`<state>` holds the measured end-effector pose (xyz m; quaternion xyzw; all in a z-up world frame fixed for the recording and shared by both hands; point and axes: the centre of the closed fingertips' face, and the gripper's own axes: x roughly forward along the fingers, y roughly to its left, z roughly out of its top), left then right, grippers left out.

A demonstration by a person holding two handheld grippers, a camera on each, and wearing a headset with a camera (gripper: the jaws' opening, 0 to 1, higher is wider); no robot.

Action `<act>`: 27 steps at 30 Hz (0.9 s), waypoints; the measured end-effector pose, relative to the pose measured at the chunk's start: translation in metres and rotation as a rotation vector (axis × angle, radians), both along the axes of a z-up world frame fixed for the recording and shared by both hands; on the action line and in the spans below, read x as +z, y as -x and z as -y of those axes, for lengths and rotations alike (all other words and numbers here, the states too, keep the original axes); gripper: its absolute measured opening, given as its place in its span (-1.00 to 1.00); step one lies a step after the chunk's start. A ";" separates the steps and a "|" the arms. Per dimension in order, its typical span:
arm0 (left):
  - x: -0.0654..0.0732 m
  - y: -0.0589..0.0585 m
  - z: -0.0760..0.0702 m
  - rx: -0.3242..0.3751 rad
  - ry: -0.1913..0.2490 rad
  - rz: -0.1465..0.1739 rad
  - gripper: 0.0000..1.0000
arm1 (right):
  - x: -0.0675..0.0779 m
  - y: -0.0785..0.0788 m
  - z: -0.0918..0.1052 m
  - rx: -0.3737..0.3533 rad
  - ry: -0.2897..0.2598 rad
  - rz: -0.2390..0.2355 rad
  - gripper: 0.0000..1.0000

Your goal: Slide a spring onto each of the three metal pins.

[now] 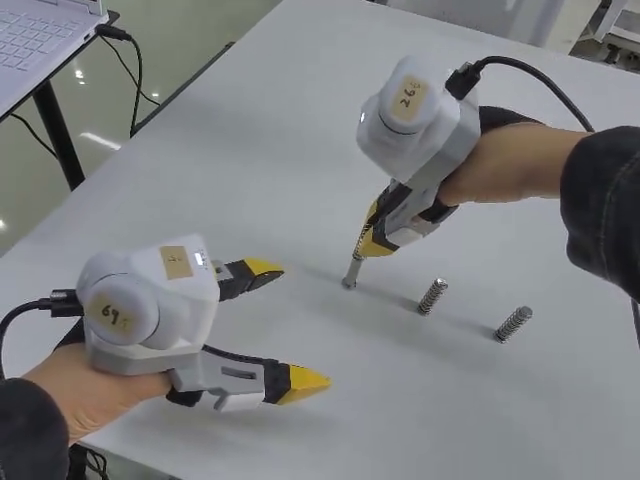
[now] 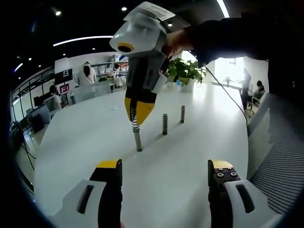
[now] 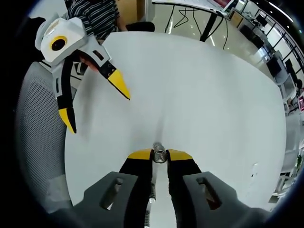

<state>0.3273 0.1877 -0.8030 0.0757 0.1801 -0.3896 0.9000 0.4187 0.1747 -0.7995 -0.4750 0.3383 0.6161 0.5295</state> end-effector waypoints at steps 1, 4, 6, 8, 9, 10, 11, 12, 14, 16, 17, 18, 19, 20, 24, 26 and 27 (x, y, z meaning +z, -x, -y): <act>0.000 0.000 0.000 0.000 0.000 0.000 0.44 | -0.001 0.000 0.000 0.002 0.004 0.000 -0.74; 0.000 0.000 0.000 0.001 0.001 0.000 0.44 | -0.005 0.000 0.000 0.002 0.009 -0.003 -0.74; 0.000 0.000 -0.001 0.003 0.001 0.000 0.44 | -0.009 0.000 -0.001 0.002 0.016 -0.002 -0.74; 0.000 0.000 0.000 0.004 0.001 -0.001 0.43 | -0.011 0.000 -0.001 0.003 0.018 -0.003 -0.74; -0.001 0.000 0.000 0.003 0.001 -0.002 0.43 | -0.013 0.000 -0.001 0.000 0.019 -0.003 -0.74; -0.001 0.000 0.000 0.003 0.000 -0.003 0.42 | -0.014 0.000 -0.001 -0.001 0.021 -0.004 -0.74; -0.001 0.001 0.000 0.003 0.001 -0.004 0.42 | -0.016 0.000 -0.001 -0.003 0.023 -0.004 -0.74; -0.001 0.001 0.000 0.003 0.002 -0.004 0.42 | -0.018 0.001 0.000 -0.004 0.026 -0.007 -0.74; -0.001 0.001 0.000 0.005 0.002 -0.005 0.42 | -0.021 0.001 0.000 0.001 0.031 -0.001 -0.74; -0.002 0.000 0.000 0.006 0.003 -0.006 0.42 | -0.027 0.001 0.000 0.004 0.039 0.000 -0.74; -0.002 0.001 0.000 0.006 0.002 -0.006 0.42 | -0.029 0.001 0.001 0.005 0.041 0.000 -0.74; -0.002 0.001 0.000 0.006 0.001 -0.007 0.42 | -0.032 -0.001 0.001 0.006 0.047 0.000 -0.74; -0.002 0.001 0.000 0.005 0.001 -0.007 0.42 | -0.033 -0.002 0.001 0.006 0.048 -0.001 -0.74; -0.002 0.001 0.000 0.006 0.001 -0.008 0.42 | -0.033 -0.002 0.001 0.005 0.048 -0.002 -0.74; -0.003 0.000 0.000 0.007 -0.001 -0.011 0.42 | -0.035 -0.004 0.002 -0.002 0.052 -0.008 -0.74; -0.004 0.000 0.000 0.005 -0.002 -0.013 0.41 | -0.037 -0.006 0.002 -0.008 0.052 -0.014 -0.74; -0.004 0.000 0.001 0.004 -0.002 -0.014 0.41 | -0.038 -0.006 0.002 -0.010 0.053 -0.015 -0.74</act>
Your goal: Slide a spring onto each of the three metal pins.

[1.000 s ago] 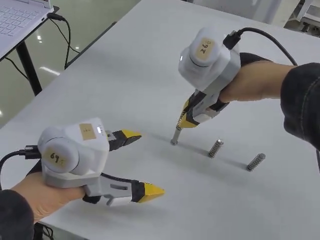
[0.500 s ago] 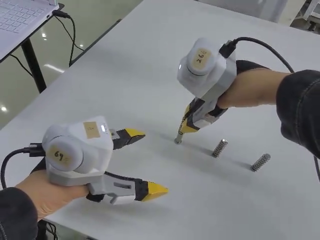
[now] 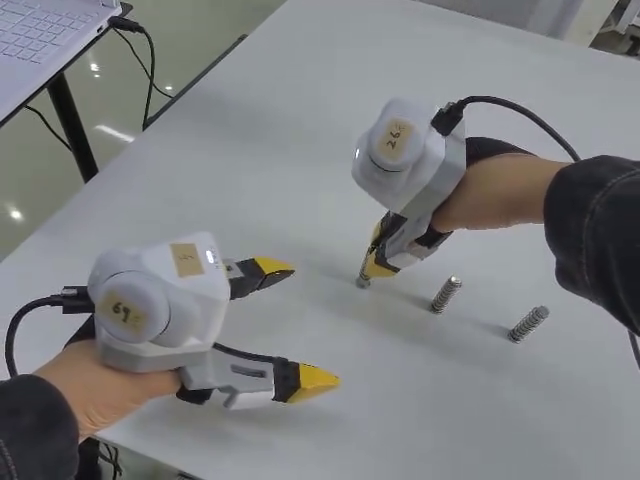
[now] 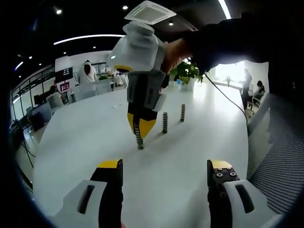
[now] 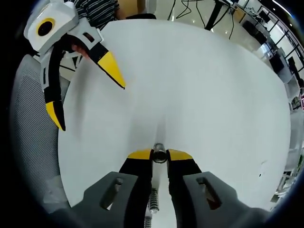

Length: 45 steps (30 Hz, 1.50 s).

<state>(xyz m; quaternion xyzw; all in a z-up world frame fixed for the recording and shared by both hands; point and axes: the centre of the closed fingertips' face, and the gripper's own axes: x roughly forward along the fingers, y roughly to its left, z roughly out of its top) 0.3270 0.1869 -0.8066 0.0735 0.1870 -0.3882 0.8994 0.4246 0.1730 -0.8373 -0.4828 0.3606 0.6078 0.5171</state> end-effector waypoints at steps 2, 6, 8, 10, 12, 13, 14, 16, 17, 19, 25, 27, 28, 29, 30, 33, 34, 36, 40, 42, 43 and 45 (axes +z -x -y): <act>0.000 0.000 0.000 0.001 0.000 -0.001 0.41 | -0.002 0.001 0.000 -0.002 0.002 -0.001 -0.74; 0.000 -0.001 -0.001 0.006 0.001 -0.002 0.41 | -0.005 0.005 0.003 -0.004 0.011 -0.008 -0.74; 0.000 -0.001 -0.002 0.007 0.002 -0.003 0.41 | -0.007 0.006 0.004 -0.004 0.016 -0.008 -0.74; 0.000 -0.001 -0.002 0.010 0.003 -0.004 0.41 | -0.007 0.007 0.004 -0.006 0.016 -0.011 -0.74; 0.000 -0.001 -0.002 0.011 0.003 -0.005 0.40 | -0.007 0.006 0.003 -0.010 0.016 -0.014 -0.74; 0.000 -0.001 -0.002 0.011 0.003 -0.005 0.40 | -0.007 0.006 0.003 -0.010 0.017 -0.014 -0.74; 0.000 -0.001 -0.003 0.012 0.002 -0.005 0.40 | -0.008 0.006 0.003 -0.009 0.018 -0.014 -0.74; 0.000 -0.001 -0.003 0.012 0.004 -0.005 0.40 | -0.009 0.007 0.003 -0.007 0.019 -0.014 -0.73; 0.000 -0.001 -0.003 0.012 0.003 -0.005 0.40 | -0.009 0.007 0.004 -0.007 0.019 -0.014 -0.73; 0.000 -0.002 -0.003 0.014 0.002 -0.006 0.40 | -0.010 0.008 0.004 -0.009 0.021 -0.015 -0.72; 0.000 -0.002 -0.003 0.012 0.002 -0.008 0.40 | -0.012 0.006 0.006 -0.014 0.021 -0.027 -0.61; 0.000 -0.003 -0.002 0.013 0.002 -0.007 0.40 | -0.013 0.004 0.008 -0.017 0.021 -0.029 -0.58; 0.000 -0.003 -0.002 0.012 0.002 -0.007 0.40 | -0.012 0.004 0.008 -0.017 0.020 -0.029 -0.57; 0.001 -0.003 -0.002 0.011 0.002 -0.006 0.40 | -0.012 0.004 0.009 -0.019 0.018 -0.031 -0.56; 0.001 -0.003 -0.002 0.011 0.002 -0.006 0.40 | -0.011 0.003 0.009 -0.022 0.016 -0.032 -0.56; 0.001 -0.003 -0.002 0.012 0.001 -0.006 0.40 | -0.010 0.003 0.011 -0.029 0.010 -0.031 -0.54; 0.001 -0.003 -0.002 0.011 0.000 -0.005 0.40 | -0.010 0.002 0.011 -0.032 0.008 -0.033 -0.54; 0.002 -0.003 -0.001 0.010 0.000 -0.004 0.41 | -0.009 0.000 0.012 -0.037 0.005 -0.032 -0.53; 0.004 -0.004 -0.001 0.009 -0.003 0.000 0.41 | -0.004 -0.002 0.017 -0.056 -0.010 -0.033 -0.51; 0.004 -0.004 -0.001 0.007 -0.006 0.002 0.41 | -0.001 -0.002 0.020 -0.068 -0.018 -0.036 -0.49; 0.004 -0.004 0.000 0.007 -0.006 0.003 0.41 | -0.001 -0.002 0.022 -0.073 -0.021 -0.036 -0.49; 0.005 -0.004 0.001 0.005 -0.007 0.003 0.41 | 0.002 -0.002 0.024 -0.091 -0.038 -0.041 -0.48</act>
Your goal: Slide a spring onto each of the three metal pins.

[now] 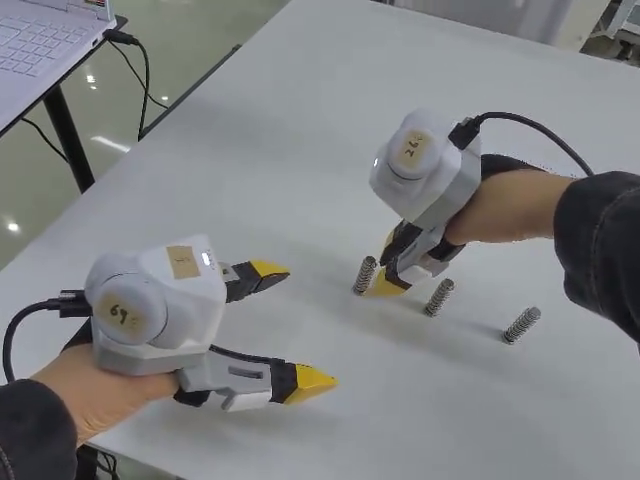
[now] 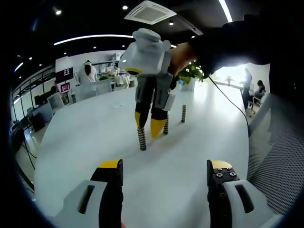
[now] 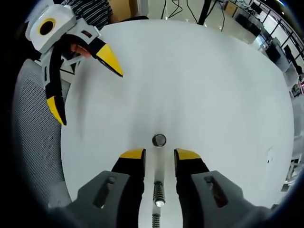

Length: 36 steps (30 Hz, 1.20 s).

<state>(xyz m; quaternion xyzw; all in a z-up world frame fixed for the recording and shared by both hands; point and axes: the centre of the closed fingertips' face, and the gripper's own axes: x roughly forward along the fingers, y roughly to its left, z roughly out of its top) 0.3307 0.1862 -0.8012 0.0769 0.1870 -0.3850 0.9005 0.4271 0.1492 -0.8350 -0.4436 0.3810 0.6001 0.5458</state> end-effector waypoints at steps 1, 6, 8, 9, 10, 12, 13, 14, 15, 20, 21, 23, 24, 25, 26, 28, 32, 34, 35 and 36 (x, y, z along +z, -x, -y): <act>0.001 0.000 0.000 -0.001 0.000 0.001 0.41 | 0.002 0.000 0.001 -0.005 -0.008 0.000 -0.48; 0.002 0.000 0.003 -0.009 -0.010 0.002 0.41 | 0.011 -0.002 0.009 -0.040 -0.039 0.006 -0.46; 0.003 0.000 0.003 -0.011 -0.012 0.002 0.41 | 0.014 -0.002 0.012 -0.052 -0.053 0.005 -0.46; 0.003 0.000 0.003 -0.013 -0.014 0.002 0.41 | 0.016 -0.002 0.013 -0.056 -0.061 0.008 -0.45; 0.003 0.000 0.004 -0.015 -0.018 0.002 0.41 | 0.018 -0.002 0.015 -0.062 -0.066 0.012 -0.45; 0.003 0.000 0.005 -0.019 -0.024 0.001 0.41 | 0.021 -0.002 0.018 -0.072 -0.078 0.016 -0.44; 0.004 0.000 0.005 -0.023 -0.026 0.001 0.41 | 0.023 -0.003 0.020 -0.080 -0.090 0.019 -0.43; 0.004 0.000 0.006 -0.024 -0.028 0.001 0.41 | 0.025 -0.003 0.022 -0.087 -0.096 0.019 -0.43; 0.005 0.000 0.006 -0.026 -0.032 0.001 0.41 | 0.027 -0.004 0.024 -0.097 -0.104 0.022 -0.43; 0.008 0.000 0.010 -0.036 -0.040 0.004 0.42 | 0.036 -0.005 0.037 -0.139 -0.139 0.032 -0.42; 0.009 0.000 0.012 -0.039 -0.042 0.005 0.42 | 0.037 -0.005 0.041 -0.149 -0.147 0.035 -0.41; 0.009 -0.001 0.013 -0.042 -0.044 0.005 0.42 | 0.039 -0.004 0.046 -0.163 -0.155 0.037 -0.41; 0.008 -0.001 0.013 -0.044 -0.046 0.005 0.42 | 0.041 -0.004 0.050 -0.173 -0.161 0.041 -0.40; 0.008 -0.001 0.013 -0.045 -0.047 0.005 0.42 | 0.041 -0.003 0.052 -0.180 -0.164 0.043 -0.40; 0.008 -0.001 0.014 -0.047 -0.050 0.005 0.42 | 0.043 -0.002 0.056 -0.188 -0.168 0.045 -0.39; 0.008 -0.002 0.014 -0.049 -0.052 0.004 0.42 | 0.045 0.000 0.062 -0.202 -0.179 0.054 -0.38; 0.007 -0.002 0.014 -0.051 -0.060 0.001 0.42 | 0.048 0.002 0.073 -0.228 -0.192 0.064 -0.35; 0.007 -0.003 0.015 -0.053 -0.065 0.001 0.42 | 0.049 -0.002 0.080 -0.246 -0.200 0.068 -0.34; 0.007 -0.003 0.015 -0.054 -0.066 0.000 0.41 | 0.050 -0.002 0.083 -0.253 -0.204 0.070 -0.33; 0.007 -0.003 0.015 -0.054 -0.067 0.001 0.42 | 0.051 -0.002 0.087 -0.262 -0.211 0.077 -0.32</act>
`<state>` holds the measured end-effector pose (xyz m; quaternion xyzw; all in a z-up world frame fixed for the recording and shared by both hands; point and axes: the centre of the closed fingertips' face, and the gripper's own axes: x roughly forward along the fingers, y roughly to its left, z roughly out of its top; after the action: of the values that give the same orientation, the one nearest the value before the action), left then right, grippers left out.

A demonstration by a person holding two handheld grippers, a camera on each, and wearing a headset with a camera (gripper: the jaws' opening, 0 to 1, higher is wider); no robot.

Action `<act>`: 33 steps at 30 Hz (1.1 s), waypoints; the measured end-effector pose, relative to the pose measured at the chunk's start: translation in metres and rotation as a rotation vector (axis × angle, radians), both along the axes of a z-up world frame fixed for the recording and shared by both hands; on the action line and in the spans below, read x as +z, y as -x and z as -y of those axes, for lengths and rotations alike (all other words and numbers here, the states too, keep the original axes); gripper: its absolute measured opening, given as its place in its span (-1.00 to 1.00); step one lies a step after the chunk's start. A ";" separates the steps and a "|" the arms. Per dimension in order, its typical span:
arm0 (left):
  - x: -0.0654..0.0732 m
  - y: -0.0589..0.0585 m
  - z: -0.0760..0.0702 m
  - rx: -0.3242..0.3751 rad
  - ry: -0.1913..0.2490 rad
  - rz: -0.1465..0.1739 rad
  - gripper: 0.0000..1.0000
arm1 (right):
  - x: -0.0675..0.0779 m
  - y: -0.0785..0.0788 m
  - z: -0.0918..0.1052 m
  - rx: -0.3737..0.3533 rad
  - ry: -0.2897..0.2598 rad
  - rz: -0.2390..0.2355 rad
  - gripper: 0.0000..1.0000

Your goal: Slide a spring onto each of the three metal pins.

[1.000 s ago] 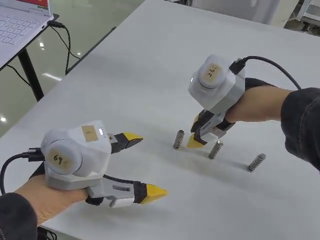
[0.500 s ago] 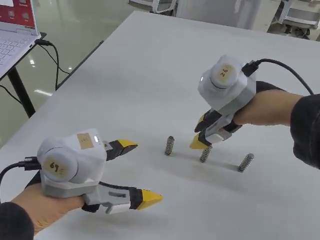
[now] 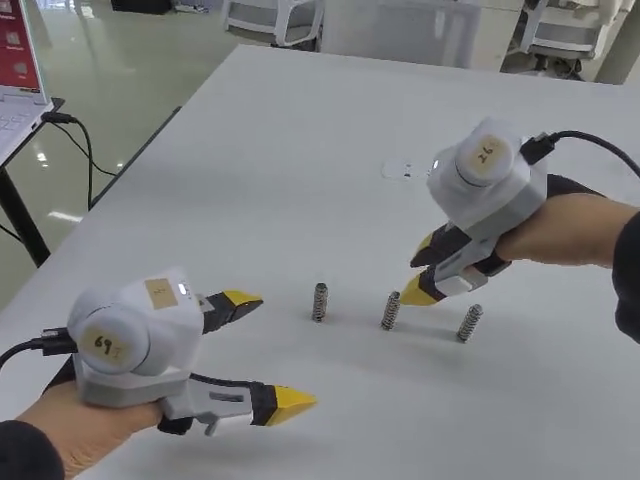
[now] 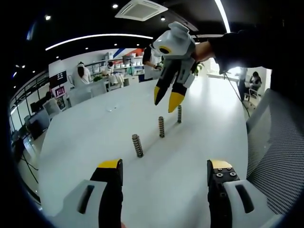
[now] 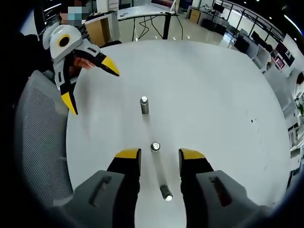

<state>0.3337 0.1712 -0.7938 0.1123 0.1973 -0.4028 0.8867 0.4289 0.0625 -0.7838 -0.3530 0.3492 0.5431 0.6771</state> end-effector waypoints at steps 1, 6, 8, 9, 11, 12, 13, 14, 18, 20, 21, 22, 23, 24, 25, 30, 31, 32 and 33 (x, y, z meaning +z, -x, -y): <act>0.000 0.000 0.000 0.000 0.000 0.000 0.42 | 0.001 0.000 0.002 -0.008 -0.006 0.002 -0.30; 0.000 -0.001 0.002 -0.004 -0.002 0.001 0.42 | 0.004 0.005 0.017 -0.058 -0.040 0.003 -0.27; 0.000 -0.001 0.003 -0.004 -0.005 0.001 0.42 | 0.005 0.007 0.023 -0.077 -0.054 0.004 -0.26; 0.000 -0.001 0.003 -0.005 -0.006 0.001 0.42 | 0.005 0.008 0.026 -0.085 -0.063 0.009 -0.24; 0.000 -0.001 0.003 -0.006 -0.008 0.002 0.42 | 0.007 0.009 0.030 -0.098 -0.074 0.017 -0.21; 0.000 -0.001 0.004 -0.008 -0.009 0.001 0.42 | 0.008 0.010 0.032 -0.106 -0.085 0.019 -0.20; 0.000 -0.002 0.004 -0.008 -0.010 0.001 0.42 | 0.009 0.010 0.033 -0.112 -0.093 0.022 -0.19; 0.000 -0.002 0.003 -0.009 -0.012 0.001 0.42 | 0.011 0.010 0.034 -0.124 -0.114 0.028 -0.18; -0.001 -0.003 0.004 -0.013 -0.017 -0.001 0.42 | 0.014 0.009 0.042 -0.158 -0.146 0.050 -0.10; -0.001 -0.003 0.004 -0.016 -0.020 -0.002 0.42 | 0.014 0.009 0.047 -0.176 -0.162 0.049 -0.09; -0.001 -0.004 0.005 -0.016 -0.020 -0.003 0.42 | 0.014 0.009 0.049 -0.183 -0.168 0.053 -0.08; -0.001 -0.004 0.005 -0.017 -0.019 -0.003 0.42 | 0.014 0.010 0.052 -0.190 -0.172 0.057 -0.06; -0.001 -0.004 0.006 -0.017 -0.020 -0.003 0.42 | 0.014 0.011 0.054 -0.196 -0.176 0.058 -0.06; -0.001 -0.004 0.006 -0.018 -0.020 -0.003 0.43 | 0.014 0.012 0.057 -0.203 -0.185 0.062 -0.05; -0.001 -0.005 0.007 -0.018 -0.019 -0.004 0.43 | 0.014 0.013 0.058 -0.208 -0.192 0.064 -0.04; -0.002 -0.005 0.008 -0.021 -0.019 -0.007 0.43 | 0.011 0.020 0.071 -0.240 -0.221 0.067 0.00; -0.002 -0.005 0.009 -0.020 -0.018 -0.007 0.43 | 0.010 0.021 0.074 -0.247 -0.227 0.067 0.00; -0.002 -0.006 0.009 -0.020 -0.018 -0.008 0.44 | 0.009 0.022 0.076 -0.254 -0.232 0.066 0.01; -0.002 -0.005 0.009 -0.021 -0.018 -0.009 0.44 | 0.010 0.023 0.078 -0.265 -0.245 0.072 0.02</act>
<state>0.3392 0.1619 -0.7963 0.1205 0.2036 -0.4106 0.8806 0.4054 -0.0158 -0.7741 -0.2380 0.2993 0.4745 0.7929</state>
